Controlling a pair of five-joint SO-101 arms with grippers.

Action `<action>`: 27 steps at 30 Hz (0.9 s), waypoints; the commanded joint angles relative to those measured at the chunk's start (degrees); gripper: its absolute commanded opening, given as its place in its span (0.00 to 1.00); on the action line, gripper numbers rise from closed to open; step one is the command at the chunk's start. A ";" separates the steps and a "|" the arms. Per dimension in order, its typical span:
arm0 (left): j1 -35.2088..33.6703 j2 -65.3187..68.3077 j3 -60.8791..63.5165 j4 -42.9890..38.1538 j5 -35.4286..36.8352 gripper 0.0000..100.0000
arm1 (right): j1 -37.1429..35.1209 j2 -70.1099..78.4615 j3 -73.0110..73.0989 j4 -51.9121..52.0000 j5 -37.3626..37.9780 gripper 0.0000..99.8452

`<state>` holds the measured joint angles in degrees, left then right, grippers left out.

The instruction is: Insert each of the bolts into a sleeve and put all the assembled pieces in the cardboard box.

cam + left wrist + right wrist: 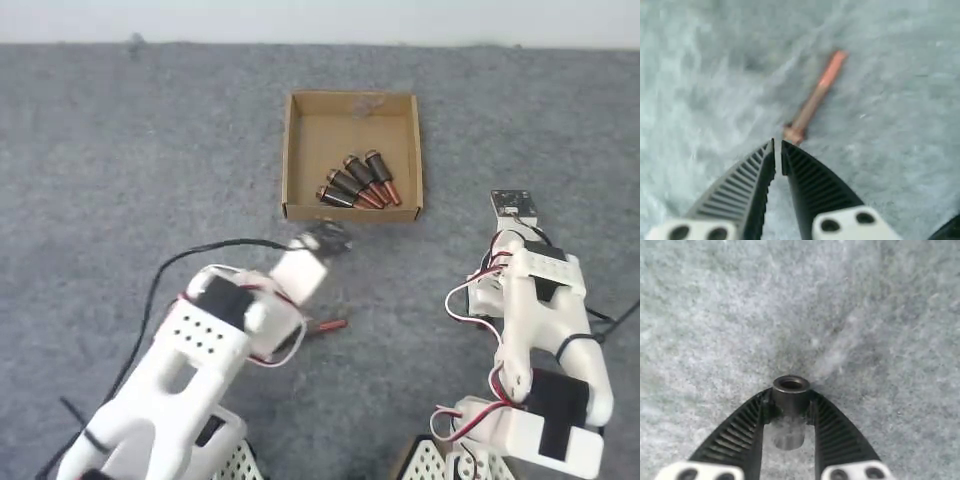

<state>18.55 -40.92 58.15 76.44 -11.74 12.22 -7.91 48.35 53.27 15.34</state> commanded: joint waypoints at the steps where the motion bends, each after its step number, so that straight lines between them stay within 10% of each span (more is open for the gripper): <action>1: -4.57 0.18 2.95 -3.87 1.05 0.02 | 0.84 0.04 -1.58 -0.31 -0.70 0.01; 27: 11.25 9.49 4.70 -8.79 -2.64 0.01 | 1.01 0.04 -1.58 -0.31 -0.70 0.01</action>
<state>29.89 -36.44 66.15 67.91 -13.93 12.22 -7.91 48.35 53.27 15.34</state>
